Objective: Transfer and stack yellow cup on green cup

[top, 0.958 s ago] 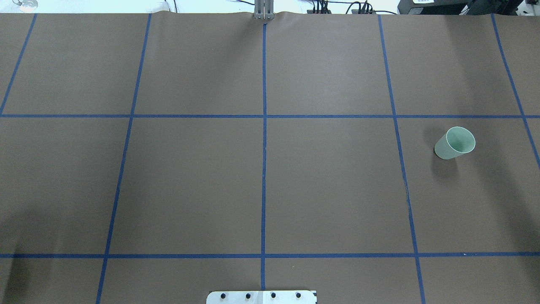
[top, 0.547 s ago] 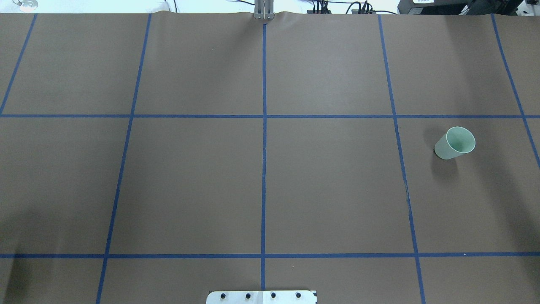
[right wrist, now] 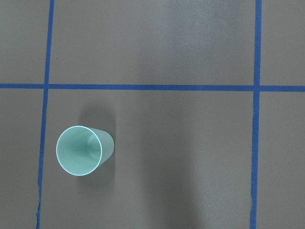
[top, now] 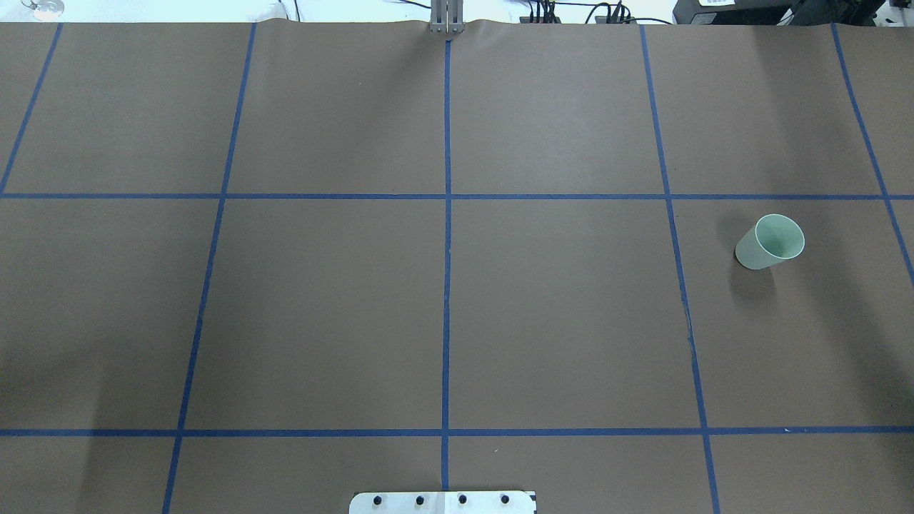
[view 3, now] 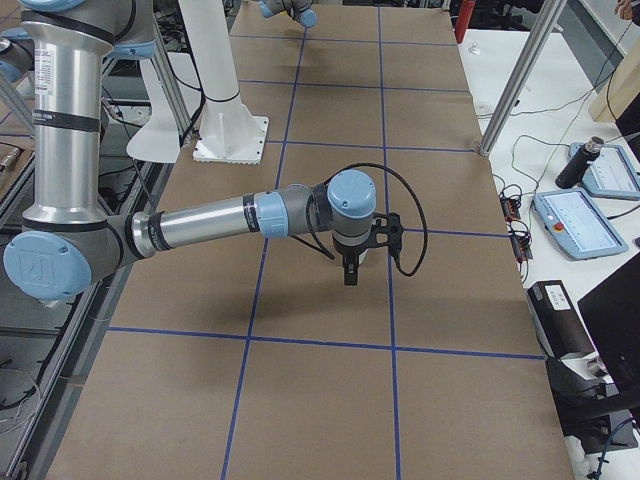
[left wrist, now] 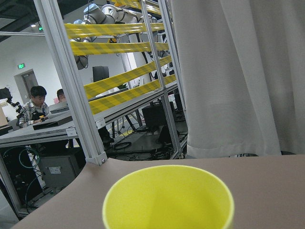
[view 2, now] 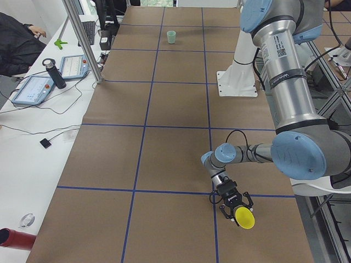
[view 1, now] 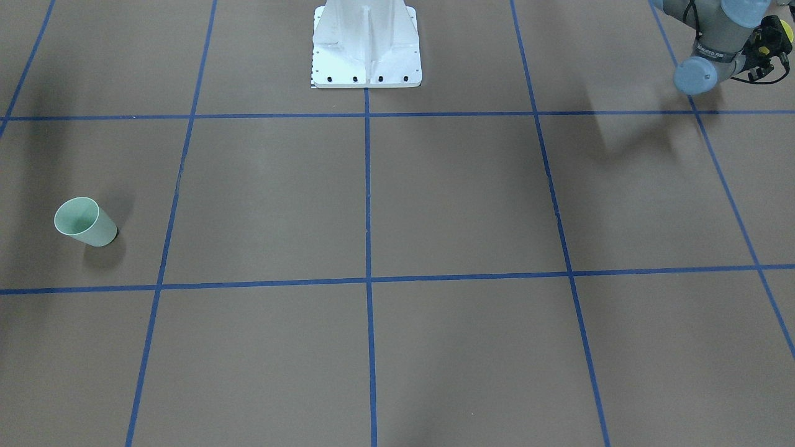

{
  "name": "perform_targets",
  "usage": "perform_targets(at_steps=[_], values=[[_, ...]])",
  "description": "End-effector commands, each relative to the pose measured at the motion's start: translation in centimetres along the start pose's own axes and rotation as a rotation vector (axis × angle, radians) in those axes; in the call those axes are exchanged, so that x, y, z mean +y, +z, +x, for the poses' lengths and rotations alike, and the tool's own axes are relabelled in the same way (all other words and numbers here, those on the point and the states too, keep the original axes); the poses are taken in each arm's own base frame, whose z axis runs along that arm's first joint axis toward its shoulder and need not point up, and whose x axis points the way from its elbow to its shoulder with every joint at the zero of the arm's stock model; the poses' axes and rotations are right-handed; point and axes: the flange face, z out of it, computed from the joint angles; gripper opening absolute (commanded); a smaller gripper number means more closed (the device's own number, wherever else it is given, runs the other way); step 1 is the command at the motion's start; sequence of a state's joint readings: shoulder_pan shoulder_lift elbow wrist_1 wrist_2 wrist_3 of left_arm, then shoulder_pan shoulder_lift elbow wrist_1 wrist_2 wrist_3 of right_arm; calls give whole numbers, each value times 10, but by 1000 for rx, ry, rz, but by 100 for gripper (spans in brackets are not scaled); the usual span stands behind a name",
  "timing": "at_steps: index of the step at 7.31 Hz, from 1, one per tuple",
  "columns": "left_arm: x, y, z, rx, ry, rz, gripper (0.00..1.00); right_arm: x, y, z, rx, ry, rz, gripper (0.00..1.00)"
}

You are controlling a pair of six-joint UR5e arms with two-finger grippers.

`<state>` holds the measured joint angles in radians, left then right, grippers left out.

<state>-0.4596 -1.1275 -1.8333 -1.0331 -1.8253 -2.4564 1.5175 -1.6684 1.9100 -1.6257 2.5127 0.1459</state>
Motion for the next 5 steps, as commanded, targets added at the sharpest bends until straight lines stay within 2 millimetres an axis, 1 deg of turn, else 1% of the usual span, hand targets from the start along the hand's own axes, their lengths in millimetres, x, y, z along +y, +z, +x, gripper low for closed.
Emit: perform_targets(at_steps=[1,2,3,5], values=[[-42,-55,-12,74,78,-13,0,-2,-1,-1,1,0,1,100],[-57,-83,-12,124,124,-31,0,-3,0,0,3,2,0,100],[-61,-124,5,201,140,-43,0,-3,0,-1,1,4,1,100],[-92,-212,40,381,236,-69,0,-3,-4,-7,-2,30,10,100]])
